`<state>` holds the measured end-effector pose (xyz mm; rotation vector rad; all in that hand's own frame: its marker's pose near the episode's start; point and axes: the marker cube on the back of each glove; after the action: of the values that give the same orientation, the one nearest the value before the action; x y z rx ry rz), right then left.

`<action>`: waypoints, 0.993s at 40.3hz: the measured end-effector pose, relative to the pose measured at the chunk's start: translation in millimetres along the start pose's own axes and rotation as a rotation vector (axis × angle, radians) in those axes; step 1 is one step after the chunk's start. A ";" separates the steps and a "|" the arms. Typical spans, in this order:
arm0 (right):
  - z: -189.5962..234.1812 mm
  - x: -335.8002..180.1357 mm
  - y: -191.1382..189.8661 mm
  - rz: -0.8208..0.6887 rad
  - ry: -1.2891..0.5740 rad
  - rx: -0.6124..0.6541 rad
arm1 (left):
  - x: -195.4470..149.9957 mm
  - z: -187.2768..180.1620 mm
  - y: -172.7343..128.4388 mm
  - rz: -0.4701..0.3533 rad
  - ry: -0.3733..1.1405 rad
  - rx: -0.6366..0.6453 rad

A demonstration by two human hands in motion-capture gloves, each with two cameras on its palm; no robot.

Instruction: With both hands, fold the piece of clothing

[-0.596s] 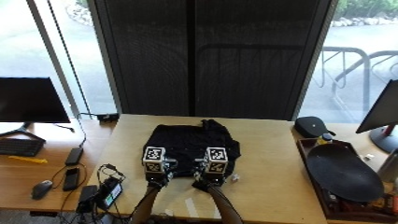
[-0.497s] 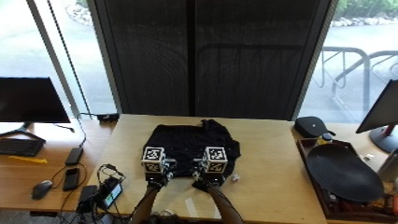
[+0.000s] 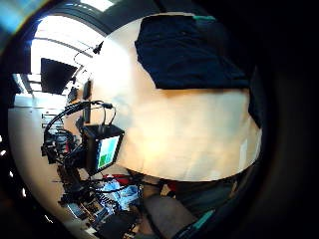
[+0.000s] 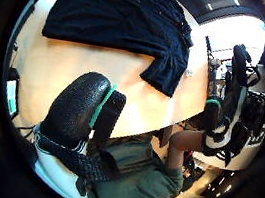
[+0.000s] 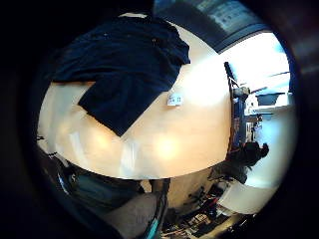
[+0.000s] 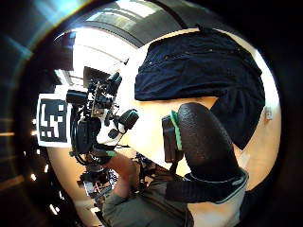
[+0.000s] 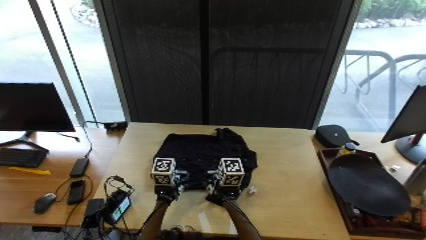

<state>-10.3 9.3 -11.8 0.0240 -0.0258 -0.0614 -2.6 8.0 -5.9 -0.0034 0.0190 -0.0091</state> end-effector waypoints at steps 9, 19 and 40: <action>-3.2 18.1 0.8 0.017 0.031 -0.019 | 9.4 -11.3 7.2 0.013 0.005 0.008; 17.8 59.1 -16.6 0.068 0.058 -0.036 | 11.1 11.5 -14.9 0.001 0.042 0.102; 50.7 91.5 -31.2 0.119 0.083 -0.147 | -5.5 45.3 -33.6 -0.119 -0.065 -0.148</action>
<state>77.7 -28.6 40.4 -0.1223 0.0603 0.0571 -7.5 -25.4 39.6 -0.1527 -0.0459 -0.1267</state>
